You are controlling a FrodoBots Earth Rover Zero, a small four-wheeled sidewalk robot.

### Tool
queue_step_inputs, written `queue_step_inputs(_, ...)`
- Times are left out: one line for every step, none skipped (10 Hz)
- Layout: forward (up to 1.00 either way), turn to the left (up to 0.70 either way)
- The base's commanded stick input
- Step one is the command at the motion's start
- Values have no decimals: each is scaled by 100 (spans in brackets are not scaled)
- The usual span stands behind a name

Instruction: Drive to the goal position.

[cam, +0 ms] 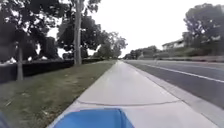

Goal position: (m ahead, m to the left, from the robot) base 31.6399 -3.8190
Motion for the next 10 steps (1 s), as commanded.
queue_step_inputs(100, 0)
queue_step_inputs(100, 0)
queue_step_inputs(100, 0)
queue_step_inputs(100, 0)
queue_step_inputs(100, 0)
queue_step_inputs(100, 0)
queue_step_inputs(100, 0)
queue_step_inputs(100, 0)
queue_step_inputs(100, 0)
queue_step_inputs(100, 0)
